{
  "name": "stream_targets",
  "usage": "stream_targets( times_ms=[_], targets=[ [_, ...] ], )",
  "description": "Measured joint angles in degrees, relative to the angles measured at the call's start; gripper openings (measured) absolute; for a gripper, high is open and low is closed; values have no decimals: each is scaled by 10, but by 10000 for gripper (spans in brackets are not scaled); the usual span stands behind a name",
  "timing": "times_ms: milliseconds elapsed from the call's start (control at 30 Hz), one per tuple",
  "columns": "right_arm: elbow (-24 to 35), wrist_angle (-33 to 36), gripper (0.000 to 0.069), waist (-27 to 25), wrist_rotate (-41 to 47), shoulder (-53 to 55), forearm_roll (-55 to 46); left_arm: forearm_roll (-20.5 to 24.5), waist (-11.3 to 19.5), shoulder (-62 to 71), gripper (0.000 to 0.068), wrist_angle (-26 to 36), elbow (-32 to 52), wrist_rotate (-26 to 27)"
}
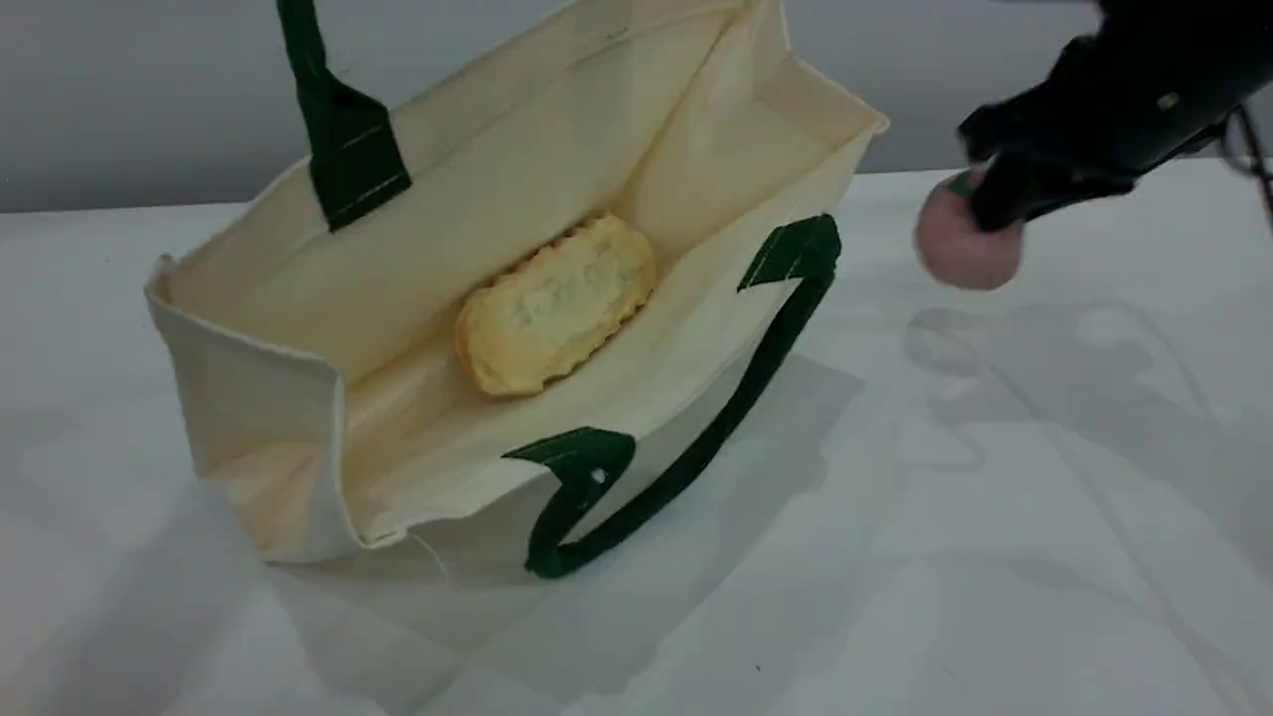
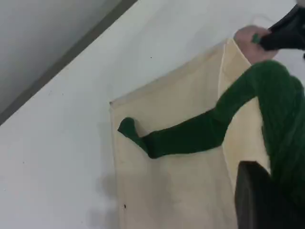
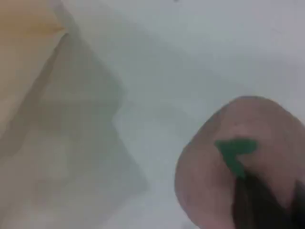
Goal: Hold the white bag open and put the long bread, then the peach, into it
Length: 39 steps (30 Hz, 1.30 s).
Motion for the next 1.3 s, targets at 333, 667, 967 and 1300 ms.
stream_targets(
  times_ms=[333, 667, 967, 1300],
  targets=[
    [0, 93, 43, -23, 231, -90, -246, -1, 0, 0, 71, 0, 0, 2],
    [54, 105, 43, -23, 272, -217, -239, -1, 0, 1, 71, 0, 0, 2],
    [158, 67, 43, 29, 254, -323, -165, -2, 0, 1, 71, 0, 0, 2],
    [166, -27, 42, 209, 254, -301, -163, -4, 0, 1, 71, 0, 0, 2]
  ],
)
